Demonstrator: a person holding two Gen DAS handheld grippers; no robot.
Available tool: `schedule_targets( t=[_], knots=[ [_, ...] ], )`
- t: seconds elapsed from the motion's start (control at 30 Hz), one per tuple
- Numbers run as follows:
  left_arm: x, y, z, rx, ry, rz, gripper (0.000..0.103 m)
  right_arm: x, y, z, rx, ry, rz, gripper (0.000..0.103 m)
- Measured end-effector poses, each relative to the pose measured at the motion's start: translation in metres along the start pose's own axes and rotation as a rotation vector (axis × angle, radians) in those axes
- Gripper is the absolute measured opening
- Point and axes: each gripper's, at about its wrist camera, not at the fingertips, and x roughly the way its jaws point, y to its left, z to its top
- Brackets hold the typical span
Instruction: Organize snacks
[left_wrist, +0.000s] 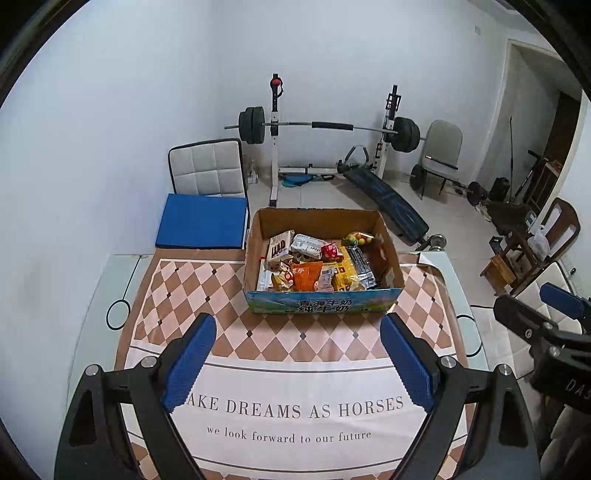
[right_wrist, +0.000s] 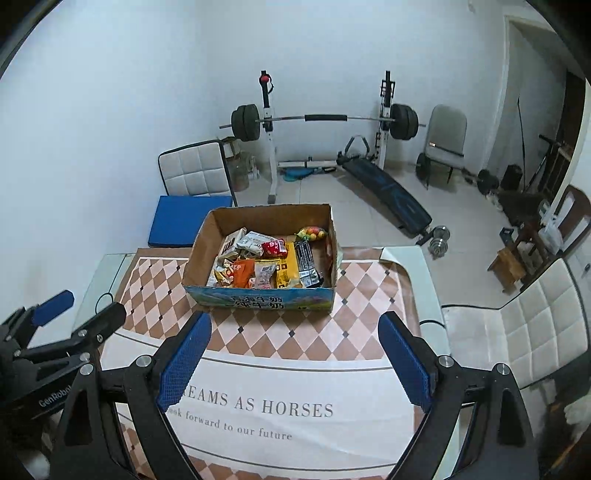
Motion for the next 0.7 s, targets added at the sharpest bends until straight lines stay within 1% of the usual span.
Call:
schedule_targets(
  t=[0.2,0.37,0.43,0.5,0.7],
  knots=[
    [-0.017,-0.004,-0.004,0.0,-0.031,-0.003,0.091,-0.022,0.0,-0.007,-0.011,-0.017,0.001,0.094],
    [-0.02,-0.006,-0.003,-0.01,-0.042,-0.008,0.091,-0.029,-0.001,-0.009,-0.008,-0.016,0.005,0.094],
    [-0.018,-0.006,-0.002,-0.01,-0.05,0.0,0.091,-0.029,-0.002,-0.01,-0.001,-0.024,0.004,0.095],
    [-0.013,-0.007,0.0,-0.01,-0.055,0.008,0.091,-0.028,-0.004,-0.008,0.005,-0.031,-0.004,0.099],
    [0.002,-0.008,0.011,-0.012,-0.075,0.031,0.091,-0.011,-0.007,0.003,0.016,-0.048,-0.049,0.1]
  ],
)
